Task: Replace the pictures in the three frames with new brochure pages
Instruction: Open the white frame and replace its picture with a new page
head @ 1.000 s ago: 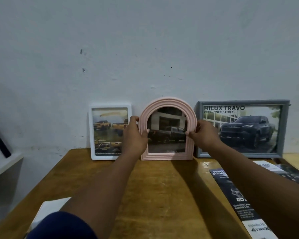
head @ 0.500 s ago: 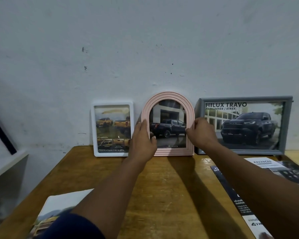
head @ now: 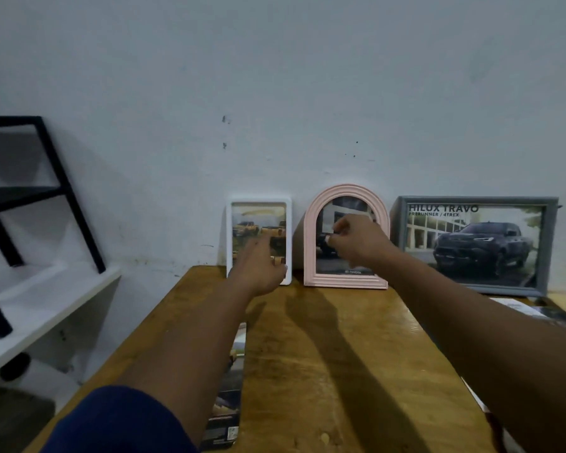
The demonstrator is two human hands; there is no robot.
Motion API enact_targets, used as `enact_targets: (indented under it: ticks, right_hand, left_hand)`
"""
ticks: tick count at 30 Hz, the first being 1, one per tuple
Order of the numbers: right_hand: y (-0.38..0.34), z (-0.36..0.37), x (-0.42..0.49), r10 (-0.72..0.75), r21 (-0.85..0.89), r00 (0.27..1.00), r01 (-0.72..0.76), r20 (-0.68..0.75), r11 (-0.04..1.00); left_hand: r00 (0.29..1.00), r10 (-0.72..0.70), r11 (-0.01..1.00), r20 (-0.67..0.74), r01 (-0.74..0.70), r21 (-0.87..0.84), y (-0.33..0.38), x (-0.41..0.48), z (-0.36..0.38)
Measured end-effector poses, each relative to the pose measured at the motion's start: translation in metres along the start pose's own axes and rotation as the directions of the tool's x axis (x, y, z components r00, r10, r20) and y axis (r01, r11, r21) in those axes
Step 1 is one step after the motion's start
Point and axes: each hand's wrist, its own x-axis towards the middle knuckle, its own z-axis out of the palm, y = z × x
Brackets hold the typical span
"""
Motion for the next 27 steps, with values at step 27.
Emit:
enact_targets:
  ticks: [27]
  right_hand:
    - [0.024,0.145,0.052,0.095,0.258,0.994,-0.105,0.051,0.961]
  left_hand:
    - [0.916,-0.401,0.831,-0.036,0.346,-0.435,-0.107,0.052,0.027]
